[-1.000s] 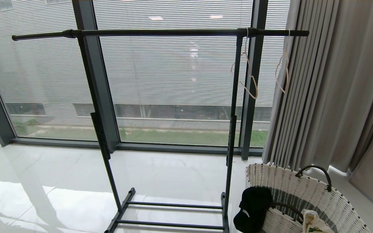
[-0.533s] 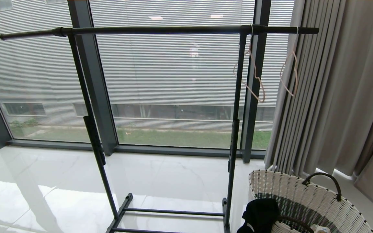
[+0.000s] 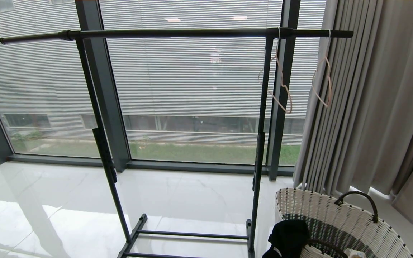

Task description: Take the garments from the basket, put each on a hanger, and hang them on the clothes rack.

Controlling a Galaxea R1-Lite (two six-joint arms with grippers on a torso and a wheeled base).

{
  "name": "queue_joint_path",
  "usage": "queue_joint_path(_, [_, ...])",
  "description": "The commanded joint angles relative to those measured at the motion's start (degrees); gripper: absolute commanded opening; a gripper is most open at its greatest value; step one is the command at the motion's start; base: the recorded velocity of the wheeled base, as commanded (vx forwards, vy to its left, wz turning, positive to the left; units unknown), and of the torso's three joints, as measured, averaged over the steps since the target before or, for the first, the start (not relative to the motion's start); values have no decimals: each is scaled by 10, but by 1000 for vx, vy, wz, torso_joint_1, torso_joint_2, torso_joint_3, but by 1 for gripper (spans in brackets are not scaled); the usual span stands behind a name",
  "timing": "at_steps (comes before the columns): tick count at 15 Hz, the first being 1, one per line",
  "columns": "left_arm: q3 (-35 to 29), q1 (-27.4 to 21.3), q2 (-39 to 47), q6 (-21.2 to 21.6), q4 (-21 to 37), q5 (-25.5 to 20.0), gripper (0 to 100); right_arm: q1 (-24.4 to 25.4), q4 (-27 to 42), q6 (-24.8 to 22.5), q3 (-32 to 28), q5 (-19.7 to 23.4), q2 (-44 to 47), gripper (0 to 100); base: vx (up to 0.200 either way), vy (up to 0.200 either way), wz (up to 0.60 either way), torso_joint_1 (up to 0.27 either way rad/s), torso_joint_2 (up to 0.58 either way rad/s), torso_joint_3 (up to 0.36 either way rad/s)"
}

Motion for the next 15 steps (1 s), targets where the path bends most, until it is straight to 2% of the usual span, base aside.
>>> queue_joint_path(1, [0,0,0,0,0,0,100,76,57,-62,-103,5,227,100,0,0,0,0,0,0])
queue_joint_path(2, [0,0,0,0,0,0,100,68,91,-107,-132,4,334,100,0,0,0,0,0,0])
queue_joint_path(3, [0,0,0,1,0,0,100,60,109,-133,-153,4,379,100,0,0,0,0,0,0])
queue_joint_path(4, [0,0,0,7,0,0,100,37,152,-213,-213,3,533,100,0,0,0,0,0,0])
queue_joint_path(5, [0,0,0,14,0,0,100,33,154,-235,-228,3,576,100,0,0,0,0,0,0])
queue_joint_path(6, [0,0,0,33,0,-1,100,24,154,-294,-264,-22,696,100,0,0,0,0,0,0])
queue_joint_path(7, [0,0,0,33,0,-1,100,24,154,-321,-280,-54,758,100,0,0,0,0,0,0])
queue_joint_path(8, [0,0,0,33,0,-1,100,24,154,-333,-290,-71,802,100,0,0,0,0,0,0])
queue_joint_path(11, [0,0,0,33,0,-1,100,25,154,-335,-306,-76,877,100,0,0,0,0,0,0])
queue_joint_path(15, [0,0,0,33,0,-1,100,25,154,-352,-310,-76,932,100,0,0,0,0,0,0])
